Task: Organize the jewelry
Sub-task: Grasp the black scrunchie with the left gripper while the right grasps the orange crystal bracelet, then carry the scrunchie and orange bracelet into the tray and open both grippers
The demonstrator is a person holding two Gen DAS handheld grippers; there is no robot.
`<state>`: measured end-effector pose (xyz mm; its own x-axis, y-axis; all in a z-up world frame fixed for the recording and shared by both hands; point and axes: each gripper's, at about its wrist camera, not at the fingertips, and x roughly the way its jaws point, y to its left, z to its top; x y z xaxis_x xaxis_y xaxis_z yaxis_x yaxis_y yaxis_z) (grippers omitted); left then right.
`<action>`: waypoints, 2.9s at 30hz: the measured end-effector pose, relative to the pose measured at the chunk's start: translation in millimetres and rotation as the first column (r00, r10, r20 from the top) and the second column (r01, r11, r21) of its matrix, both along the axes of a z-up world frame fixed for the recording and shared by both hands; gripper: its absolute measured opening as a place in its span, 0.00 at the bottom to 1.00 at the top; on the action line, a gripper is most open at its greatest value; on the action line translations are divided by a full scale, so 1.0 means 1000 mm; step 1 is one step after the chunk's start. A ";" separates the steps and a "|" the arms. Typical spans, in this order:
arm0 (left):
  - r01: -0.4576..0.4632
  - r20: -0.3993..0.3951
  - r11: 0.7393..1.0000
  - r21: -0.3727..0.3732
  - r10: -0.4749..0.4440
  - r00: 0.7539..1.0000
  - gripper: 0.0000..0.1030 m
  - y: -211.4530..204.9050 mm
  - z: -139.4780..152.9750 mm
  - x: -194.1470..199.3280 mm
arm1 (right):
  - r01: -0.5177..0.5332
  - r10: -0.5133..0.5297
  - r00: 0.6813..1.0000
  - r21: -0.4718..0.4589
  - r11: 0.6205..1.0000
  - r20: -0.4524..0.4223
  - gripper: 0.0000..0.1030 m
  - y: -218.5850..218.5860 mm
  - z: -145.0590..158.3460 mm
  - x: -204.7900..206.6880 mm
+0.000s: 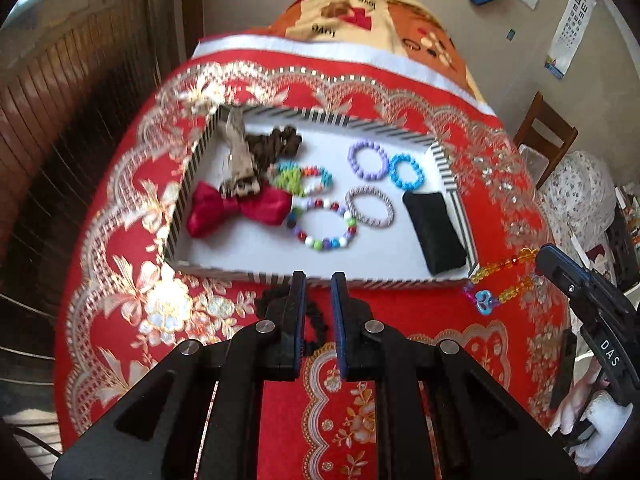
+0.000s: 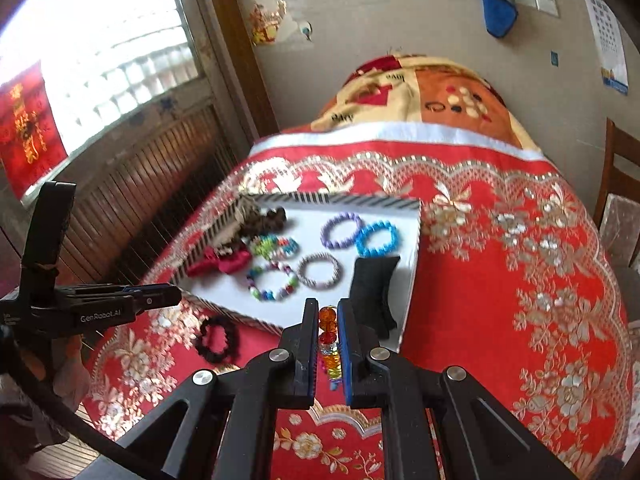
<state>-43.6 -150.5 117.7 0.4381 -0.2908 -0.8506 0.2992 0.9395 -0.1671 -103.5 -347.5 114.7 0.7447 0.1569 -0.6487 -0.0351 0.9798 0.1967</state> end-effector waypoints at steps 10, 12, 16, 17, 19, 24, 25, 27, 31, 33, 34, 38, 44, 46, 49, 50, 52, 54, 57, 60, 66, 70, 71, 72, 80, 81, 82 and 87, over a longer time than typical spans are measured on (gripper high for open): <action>-0.024 -0.083 1.000 0.003 0.025 0.996 0.34 0.018 -0.036 0.004 | -0.021 0.021 1.000 0.004 1.000 0.017 0.08 0.006 0.010 0.004; -0.011 -0.108 0.998 0.054 0.017 0.994 0.37 0.017 -0.057 0.005 | -0.023 0.023 1.000 0.006 1.000 0.006 0.08 0.007 0.007 0.005; -0.057 -0.156 0.995 0.082 0.069 0.985 0.37 0.020 -0.088 0.016 | -0.028 0.028 1.000 0.010 1.000 -0.013 0.08 0.009 0.002 0.007; -0.063 -0.160 0.994 0.091 0.077 0.984 0.37 0.019 -0.094 0.019 | -0.029 0.030 0.999 0.010 1.000 -0.015 0.08 0.009 0.002 0.007; -0.047 -0.167 0.993 0.107 0.065 0.984 0.33 0.015 -0.102 0.020 | -0.032 0.032 0.999 0.009 0.999 -0.021 0.08 0.010 0.002 0.007; -0.012 -0.157 0.995 0.099 0.027 0.987 0.06 0.011 -0.103 0.015 | -0.033 0.033 0.999 0.011 0.999 -0.016 0.08 0.011 0.004 0.006; -0.012 -0.165 0.997 0.078 0.025 0.986 0.06 0.013 -0.100 0.013 | -0.033 0.033 0.999 0.012 0.999 -0.013 0.08 0.011 0.005 0.006; -0.009 -0.164 0.999 0.036 0.015 0.986 0.06 0.018 -0.088 0.007 | -0.032 0.032 0.999 0.014 0.999 -0.006 0.08 0.011 0.007 0.005; 0.000 -0.117 1.000 -0.002 0.000 0.993 0.06 0.026 -0.056 -0.002 | -0.033 0.033 0.999 0.025 0.999 0.008 0.08 0.010 0.011 0.005; 0.004 -0.090 1.000 -0.024 -0.006 0.996 0.06 0.027 -0.037 -0.003 | -0.036 0.036 0.999 0.026 0.999 0.015 0.08 0.010 0.013 0.005; 0.007 -0.080 0.999 -0.031 -0.010 0.997 0.06 0.026 -0.031 -0.003 | -0.039 0.038 0.999 0.027 0.999 0.019 0.08 0.011 0.014 0.005; 0.016 -0.027 0.999 -0.051 -0.018 0.999 0.06 0.020 -0.006 -0.001 | -0.050 0.050 0.998 0.029 0.998 0.029 0.08 0.014 0.018 0.010; 0.036 0.023 0.997 -0.064 -0.035 0.999 0.06 0.005 0.014 0.017 | -0.061 0.061 0.998 0.017 0.998 0.025 0.08 0.018 0.017 0.024; 0.046 0.034 0.998 -0.053 -0.045 0.998 0.06 -0.002 0.016 0.026 | -0.063 0.063 0.998 0.014 0.998 0.021 0.08 0.018 0.016 0.030; 0.055 0.039 0.998 -0.037 -0.054 0.998 0.06 -0.013 0.013 0.043 | -0.063 0.063 0.998 0.018 0.998 0.012 0.08 0.020 0.013 0.041; 0.056 0.042 0.998 -0.031 -0.054 0.998 0.06 -0.016 0.011 0.046 | -0.063 0.063 0.998 0.019 0.998 0.009 0.08 0.020 0.012 0.043; 0.057 0.041 0.998 -0.013 -0.056 0.998 0.06 -0.022 0.007 0.060 | -0.062 0.062 0.998 0.026 0.998 -0.003 0.08 0.022 0.008 0.052; 0.057 0.032 0.998 -0.005 -0.057 0.998 0.05 -0.027 0.001 0.073 | -0.063 0.064 0.998 0.038 0.997 -0.014 0.08 0.025 0.004 0.060; 0.060 0.024 0.998 0.009 -0.060 0.998 0.05 -0.032 -0.007 0.089 | -0.065 0.067 0.997 0.055 0.996 -0.030 0.08 0.031 -0.003 0.071; 0.064 0.010 0.998 0.021 -0.064 0.998 0.05 -0.039 -0.018 0.107 | -0.075 0.079 0.995 0.081 0.994 -0.053 0.08 0.038 -0.013 0.082; 0.075 -0.016 0.996 0.038 -0.075 0.997 0.05 -0.050 -0.035 0.135 | -0.068 0.084 0.990 0.136 0.988 -0.114 0.08 0.038 -0.038 0.100; 0.076 -0.035 0.996 0.042 -0.074 0.997 0.06 -0.056 -0.046 0.152 | -0.002 0.028 0.981 0.135 0.991 -0.190 0.08 0.017 -0.063 0.106; 0.073 -0.040 0.996 0.044 -0.071 0.997 0.06 -0.057 -0.048 0.155 | 0.009 0.019 0.979 0.136 0.991 -0.201 0.08 0.013 -0.068 0.107; 0.068 -0.051 0.997 0.044 -0.065 0.997 0.06 -0.058 -0.052 0.160 | 0.025 0.006 0.976 0.140 0.990 -0.217 0.08 0.007 -0.073 0.107; 0.046 -0.088 0.998 0.053 -0.041 0.995 0.06 -0.060 -0.071 0.179 | 0.032 0.006 0.967 0.143 0.989 -0.253 0.08 0.001 -0.085 0.113; 0.045 -0.089 0.997 0.055 -0.040 0.995 0.06 -0.060 -0.072 0.180 | 0.026 0.010 0.966 0.140 0.990 -0.257 0.08 0.003 -0.086 0.114; 0.043 -0.091 0.997 0.058 -0.038 0.995 0.06 -0.061 -0.074 0.181 | 0.019 0.018 0.965 0.138 0.990 -0.261 0.08 0.005 -0.088 0.116; 0.031 -0.103 0.997 0.076 -0.023 0.994 0.06 -0.062 -0.084 0.186 | 0.000 0.038 0.959 0.133 0.991 -0.282 0.08 0.013 -0.096 0.121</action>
